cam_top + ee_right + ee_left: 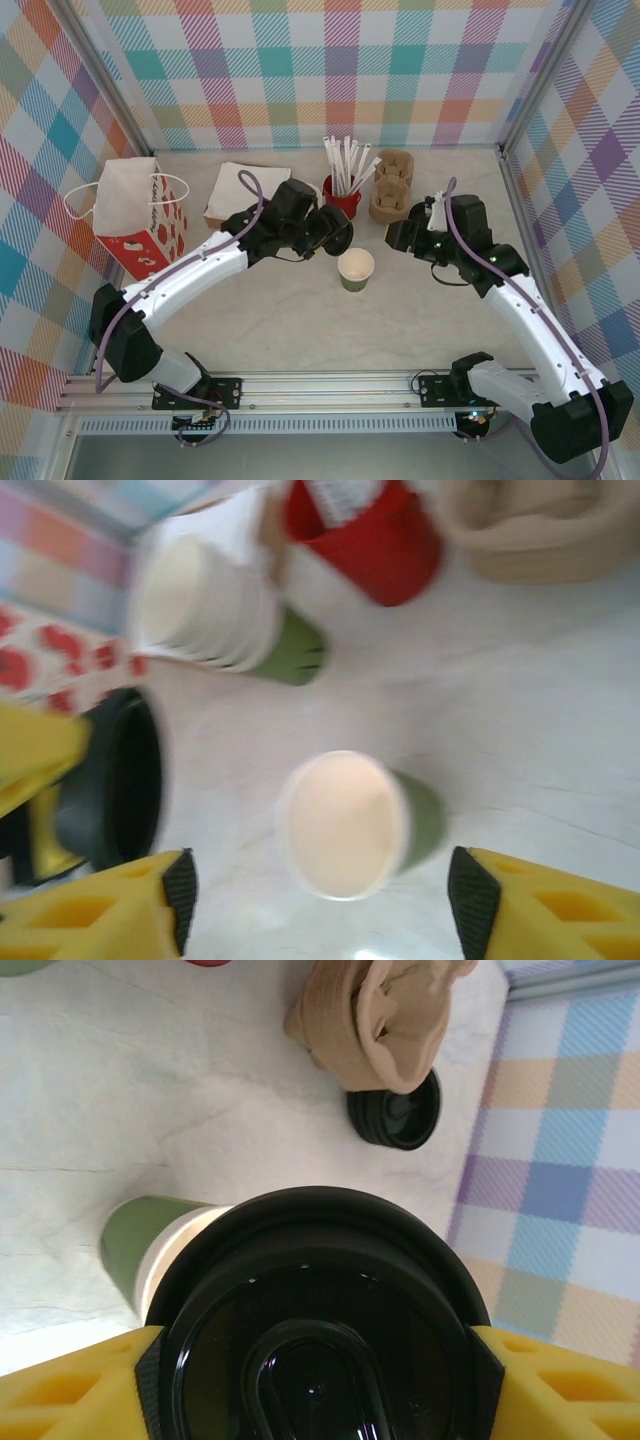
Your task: Pack the takeout coffee
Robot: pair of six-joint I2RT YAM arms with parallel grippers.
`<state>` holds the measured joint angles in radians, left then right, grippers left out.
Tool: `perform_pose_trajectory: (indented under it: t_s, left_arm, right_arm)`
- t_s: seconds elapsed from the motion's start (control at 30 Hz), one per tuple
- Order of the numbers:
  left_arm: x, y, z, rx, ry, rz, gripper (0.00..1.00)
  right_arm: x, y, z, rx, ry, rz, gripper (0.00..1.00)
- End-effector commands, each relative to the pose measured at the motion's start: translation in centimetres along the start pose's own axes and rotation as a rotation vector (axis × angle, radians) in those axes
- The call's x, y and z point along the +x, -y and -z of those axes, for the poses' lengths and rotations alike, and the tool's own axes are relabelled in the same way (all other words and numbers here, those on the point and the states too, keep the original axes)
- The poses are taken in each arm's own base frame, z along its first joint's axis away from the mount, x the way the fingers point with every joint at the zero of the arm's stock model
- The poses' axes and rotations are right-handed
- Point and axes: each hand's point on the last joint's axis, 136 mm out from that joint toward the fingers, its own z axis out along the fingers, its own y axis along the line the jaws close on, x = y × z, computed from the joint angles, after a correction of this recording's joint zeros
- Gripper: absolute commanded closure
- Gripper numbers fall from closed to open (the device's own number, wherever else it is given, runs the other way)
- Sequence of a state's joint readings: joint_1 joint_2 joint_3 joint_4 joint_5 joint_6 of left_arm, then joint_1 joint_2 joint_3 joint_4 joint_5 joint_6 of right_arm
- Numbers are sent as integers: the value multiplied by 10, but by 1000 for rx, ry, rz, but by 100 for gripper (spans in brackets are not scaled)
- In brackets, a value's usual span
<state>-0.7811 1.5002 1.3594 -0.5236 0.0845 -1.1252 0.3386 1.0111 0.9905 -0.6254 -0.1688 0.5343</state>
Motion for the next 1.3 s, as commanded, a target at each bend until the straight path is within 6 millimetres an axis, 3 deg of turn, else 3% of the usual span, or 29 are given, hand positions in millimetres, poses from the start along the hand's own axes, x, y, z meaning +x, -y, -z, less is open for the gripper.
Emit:
perform_pose_trajectory:
  t_s: [0.0, 0.13, 0.23, 0.53, 0.83, 1.27]
  left_arm:
    - [8, -15, -2, -133, 6, -142, 35]
    - [14, -17, -4, -221, 20, -239, 36]
    - [18, -18, -8, -279, 27, -304, 36]
    - [29, -20, -31, -391, 7, -426, 37]
    - [36, -25, -54, -457, -24, -487, 37]
    - [44, -24, -69, -478, -51, -521, 37]
  right_arm:
    - [25, 73, 10, 365, -101, 37, 21]
    - [26, 106, 13, 500, -109, 14, 9]
    - [29, 119, 9, 514, -107, -29, 0]
    - [44, 129, -10, 487, -159, -86, 0]
    - [45, 131, -12, 493, -163, -88, 0]
    - [48, 132, -15, 484, -164, -96, 0]
